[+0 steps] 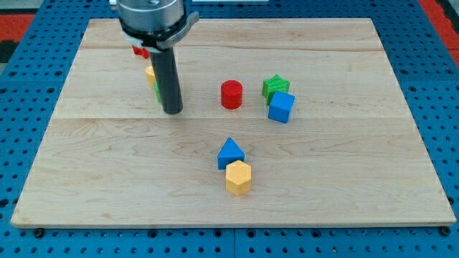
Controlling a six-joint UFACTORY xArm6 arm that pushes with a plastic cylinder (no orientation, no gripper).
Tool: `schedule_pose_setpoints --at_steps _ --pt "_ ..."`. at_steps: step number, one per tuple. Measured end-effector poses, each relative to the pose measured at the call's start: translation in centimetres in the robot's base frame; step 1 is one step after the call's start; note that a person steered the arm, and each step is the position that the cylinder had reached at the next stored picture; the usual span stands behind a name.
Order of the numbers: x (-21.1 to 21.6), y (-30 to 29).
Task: Push the blue triangle slightly to the top of the yellow hexagon
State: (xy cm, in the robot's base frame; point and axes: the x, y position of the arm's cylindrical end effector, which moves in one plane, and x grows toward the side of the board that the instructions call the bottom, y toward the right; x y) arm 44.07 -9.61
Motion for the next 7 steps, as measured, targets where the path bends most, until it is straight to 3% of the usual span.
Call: schedule_pose_setpoints --at_steps 1,3,7 --pt "3.7 0.3" --pt "6.1 2.3" --pt "7.3 5.0"
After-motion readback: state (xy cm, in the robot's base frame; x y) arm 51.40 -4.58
